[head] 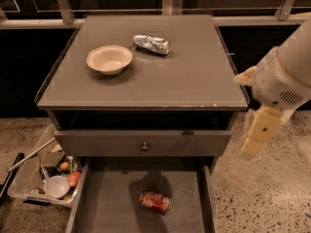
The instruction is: Pick coke can from middle drawer and place on counter
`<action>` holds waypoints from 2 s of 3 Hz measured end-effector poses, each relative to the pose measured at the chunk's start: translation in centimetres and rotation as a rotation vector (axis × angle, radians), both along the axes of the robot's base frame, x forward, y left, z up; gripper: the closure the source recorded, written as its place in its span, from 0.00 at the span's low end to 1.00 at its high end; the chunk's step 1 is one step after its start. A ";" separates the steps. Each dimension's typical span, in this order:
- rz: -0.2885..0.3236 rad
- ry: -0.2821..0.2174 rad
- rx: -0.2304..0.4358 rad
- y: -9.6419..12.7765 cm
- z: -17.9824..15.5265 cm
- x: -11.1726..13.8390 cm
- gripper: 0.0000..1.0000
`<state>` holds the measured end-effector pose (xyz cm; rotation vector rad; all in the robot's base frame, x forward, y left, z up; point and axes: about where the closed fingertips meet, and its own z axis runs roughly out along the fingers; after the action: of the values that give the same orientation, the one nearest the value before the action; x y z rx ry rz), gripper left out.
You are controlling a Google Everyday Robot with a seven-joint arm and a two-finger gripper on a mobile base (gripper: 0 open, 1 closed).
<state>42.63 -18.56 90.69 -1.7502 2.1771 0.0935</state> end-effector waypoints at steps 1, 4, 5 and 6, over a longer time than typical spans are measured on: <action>0.037 0.005 0.098 2.8 -5.1 -1.4 0.00; 0.028 0.000 0.205 7.3 -16.3 -4.3 0.00; 0.036 0.035 0.227 7.8 -16.6 -5.3 0.00; 0.041 0.095 0.293 10.3 -19.7 -6.9 0.00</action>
Offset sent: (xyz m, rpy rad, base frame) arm -0.0584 0.0891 -0.1836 0.2992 -0.0126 0.0536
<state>35.75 -8.28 71.01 -1.6517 2.0679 0.4894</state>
